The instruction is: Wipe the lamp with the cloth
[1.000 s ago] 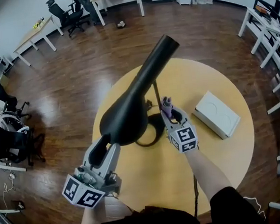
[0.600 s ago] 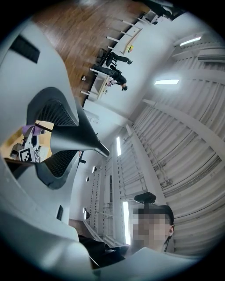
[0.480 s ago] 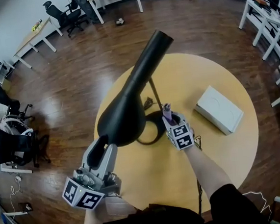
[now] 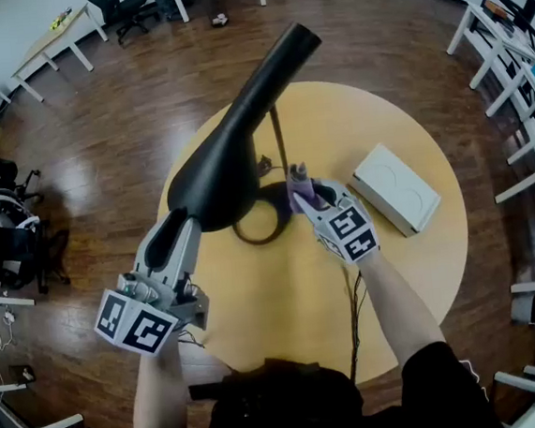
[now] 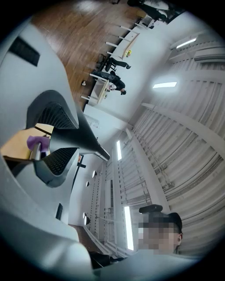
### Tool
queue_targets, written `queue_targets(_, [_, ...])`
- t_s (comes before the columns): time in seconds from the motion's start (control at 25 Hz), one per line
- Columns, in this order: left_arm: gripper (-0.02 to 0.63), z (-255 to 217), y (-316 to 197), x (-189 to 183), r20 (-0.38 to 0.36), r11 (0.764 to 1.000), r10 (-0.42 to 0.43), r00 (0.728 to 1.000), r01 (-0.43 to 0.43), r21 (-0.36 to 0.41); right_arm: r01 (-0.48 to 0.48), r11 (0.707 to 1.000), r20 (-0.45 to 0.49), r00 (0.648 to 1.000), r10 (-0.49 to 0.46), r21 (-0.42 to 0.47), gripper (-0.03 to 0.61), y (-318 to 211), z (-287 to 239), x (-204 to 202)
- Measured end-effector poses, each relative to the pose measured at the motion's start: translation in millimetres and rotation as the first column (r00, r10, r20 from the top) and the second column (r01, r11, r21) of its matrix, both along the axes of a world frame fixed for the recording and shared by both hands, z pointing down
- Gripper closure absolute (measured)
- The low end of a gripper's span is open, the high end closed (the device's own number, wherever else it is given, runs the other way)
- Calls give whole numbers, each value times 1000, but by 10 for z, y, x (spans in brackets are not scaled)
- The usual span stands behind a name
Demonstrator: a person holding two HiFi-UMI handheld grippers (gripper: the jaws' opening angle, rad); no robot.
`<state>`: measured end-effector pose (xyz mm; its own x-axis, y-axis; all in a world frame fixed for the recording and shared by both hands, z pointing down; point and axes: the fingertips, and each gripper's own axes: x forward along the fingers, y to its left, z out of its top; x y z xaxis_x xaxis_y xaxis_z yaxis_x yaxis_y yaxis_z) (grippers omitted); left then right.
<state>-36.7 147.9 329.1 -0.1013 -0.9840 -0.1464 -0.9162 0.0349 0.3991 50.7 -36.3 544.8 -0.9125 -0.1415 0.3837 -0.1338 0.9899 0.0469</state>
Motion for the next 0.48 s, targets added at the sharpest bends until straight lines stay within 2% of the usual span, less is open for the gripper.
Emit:
queue_targets(0.08, [520,21,-5,-20,6,1000,-18,1000,18,-12,25,997,84,996,-31,66,483,48,-443,-14])
queue_targets(0.24, [520,100,-25,3,60,999,-16,998,18,-45,54,984,259,961,-97,170,483,235,-1278,-57])
queue_targets(0.36, [520,128,-40,19,63,999,-6,998,8,-41,34,966,316,942,-117,256,483,273,-1702,-66])
queue_targets(0.48, [520,131,-57,21,68,999,-4,998,7,-42,-25,969,347,936,-64,247,483,248,-1948,-196])
